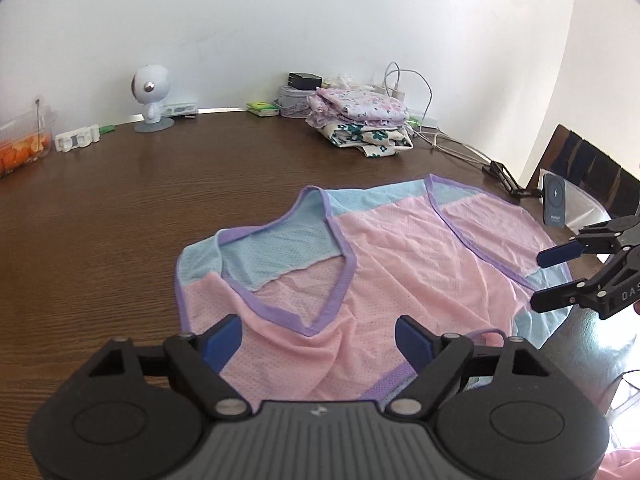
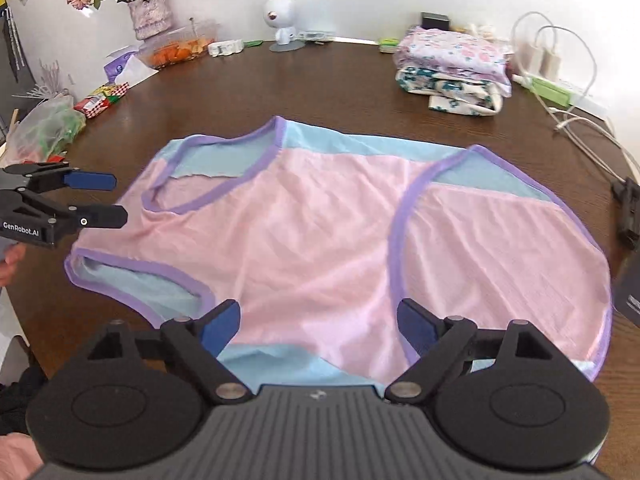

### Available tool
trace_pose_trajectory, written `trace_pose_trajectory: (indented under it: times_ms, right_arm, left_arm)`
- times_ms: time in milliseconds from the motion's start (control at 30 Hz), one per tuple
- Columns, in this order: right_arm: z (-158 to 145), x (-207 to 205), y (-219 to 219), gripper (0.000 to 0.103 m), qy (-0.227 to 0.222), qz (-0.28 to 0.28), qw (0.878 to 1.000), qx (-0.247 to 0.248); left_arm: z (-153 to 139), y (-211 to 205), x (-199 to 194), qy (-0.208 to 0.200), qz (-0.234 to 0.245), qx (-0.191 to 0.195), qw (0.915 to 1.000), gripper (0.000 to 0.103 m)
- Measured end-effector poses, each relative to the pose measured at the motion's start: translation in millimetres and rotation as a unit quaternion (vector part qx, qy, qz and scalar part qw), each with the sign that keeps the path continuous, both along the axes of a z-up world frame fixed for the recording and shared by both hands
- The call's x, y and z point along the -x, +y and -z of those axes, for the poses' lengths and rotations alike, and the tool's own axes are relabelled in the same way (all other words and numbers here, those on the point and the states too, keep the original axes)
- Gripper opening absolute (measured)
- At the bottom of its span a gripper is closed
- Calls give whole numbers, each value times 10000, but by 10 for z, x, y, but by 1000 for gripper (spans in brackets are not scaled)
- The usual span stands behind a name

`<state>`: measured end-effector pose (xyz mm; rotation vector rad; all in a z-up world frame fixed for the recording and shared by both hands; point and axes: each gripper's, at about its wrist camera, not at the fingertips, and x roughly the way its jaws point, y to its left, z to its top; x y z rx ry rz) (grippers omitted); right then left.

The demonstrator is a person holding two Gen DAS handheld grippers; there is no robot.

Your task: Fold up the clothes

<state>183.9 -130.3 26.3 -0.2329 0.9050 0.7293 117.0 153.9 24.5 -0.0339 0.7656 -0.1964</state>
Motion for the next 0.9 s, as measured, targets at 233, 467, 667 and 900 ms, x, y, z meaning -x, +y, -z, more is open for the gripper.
trace_pose_trajectory:
  times_ms: [233,467,667,900]
  right_arm:
    - [245,-80,-695,84,58,447,9984,-349]
    - [129,-320,-566,76,234,258,9961,-806]
    - [100,-761,-173,66,444,129,9974,-558]
    - [336,-695,-417,63,645,46,9953,-718]
  left_arm:
    - [105,-225,-262,115,45,-140,9998,64]
    - [123,-411,-945,522,-36,-35,9986,64]
    - [237,-493,-1255,753,-241,-227,9966,25]
    - [255,-433,-1307,617,-212,-196,9977,5]
